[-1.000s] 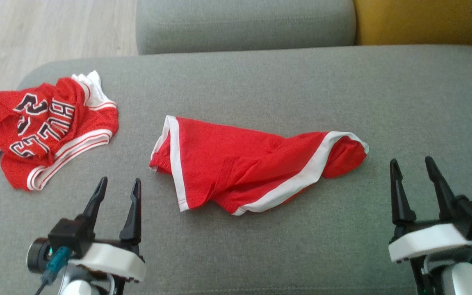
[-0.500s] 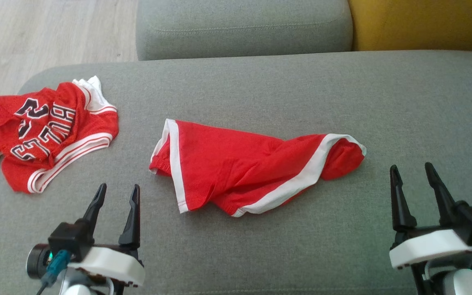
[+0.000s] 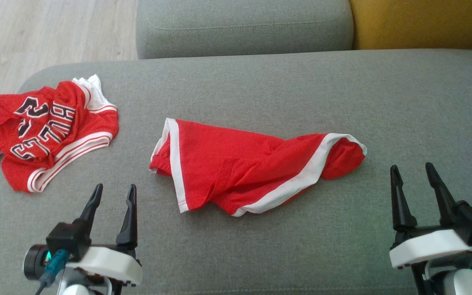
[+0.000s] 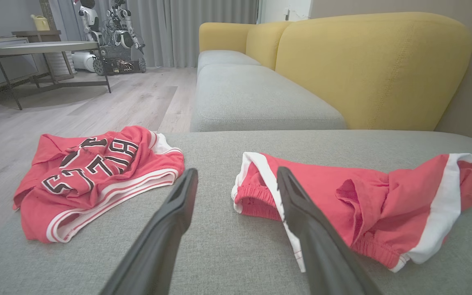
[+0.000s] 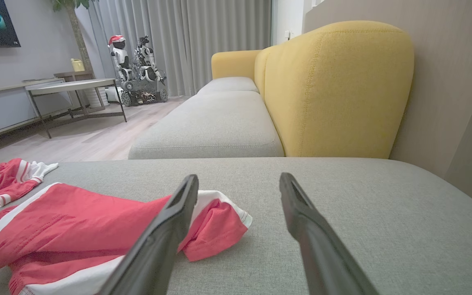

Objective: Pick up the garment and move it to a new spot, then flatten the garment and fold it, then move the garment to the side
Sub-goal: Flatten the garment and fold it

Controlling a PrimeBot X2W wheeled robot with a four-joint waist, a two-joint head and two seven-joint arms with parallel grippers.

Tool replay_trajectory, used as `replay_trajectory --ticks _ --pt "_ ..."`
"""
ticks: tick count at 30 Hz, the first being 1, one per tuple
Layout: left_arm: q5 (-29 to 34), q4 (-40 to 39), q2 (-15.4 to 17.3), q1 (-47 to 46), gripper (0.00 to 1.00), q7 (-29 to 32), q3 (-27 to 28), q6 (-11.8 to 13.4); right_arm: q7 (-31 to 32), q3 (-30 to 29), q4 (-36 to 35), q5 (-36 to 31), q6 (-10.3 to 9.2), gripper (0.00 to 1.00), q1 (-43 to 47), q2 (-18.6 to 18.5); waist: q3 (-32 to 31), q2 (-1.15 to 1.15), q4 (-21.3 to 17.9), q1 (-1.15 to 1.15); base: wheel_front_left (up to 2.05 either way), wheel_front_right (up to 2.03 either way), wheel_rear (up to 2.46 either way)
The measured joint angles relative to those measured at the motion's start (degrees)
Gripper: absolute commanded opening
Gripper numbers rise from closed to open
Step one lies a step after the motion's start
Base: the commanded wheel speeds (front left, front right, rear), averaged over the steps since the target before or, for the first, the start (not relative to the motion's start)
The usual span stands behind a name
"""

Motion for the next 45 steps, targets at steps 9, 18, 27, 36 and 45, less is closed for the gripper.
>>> replay_trajectory --ticks 9,18,27,36,45 --pt "-0.01 0.14 0.07 -0.02 1.0 0.0 -0.35 0.0 0.33 0.0 0.0 0.0 0.0 1.0 -0.01 0.0 -0.11 0.0 -0.06 0.0 0.0 0.0 0.0" --pt "-0.52 0.27 0.11 -0.19 1.0 -0.01 -1.43 0.21 0.33 -0.01 -0.01 0.0 0.0 1.0 -0.02 0.0 0.07 0.0 -0.15 0.0 0.0 0.0 0.0" --pt "-0.6 -0.03 -0.69 -1.29 1.0 3.0 -5.83 -2.26 0.32 0.18 -0.22 0.0 0.0 1.0 -0.36 0.01 1.64 0.0 -0.31 0.0 0.0 0.0 0.0" --pt "-4.09 4.31 -5.25 -4.68 1.0 10.25 -14.3 -9.13 0.25 0.97 -0.87 0.46 0.0 1.0 -3.31 0.01 5.92 0.0 -2.24 0.01 0.0 0.0 0.0" --pt "-7.13 13.04 -6.65 -9.03 1.0 11.78 -14.75 -10.99 -0.43 0.77 -1.05 0.43 0.0 1.0 -5.03 0.0 10.13 0.0 -6.15 0.01 0.0 0.0 0.0"
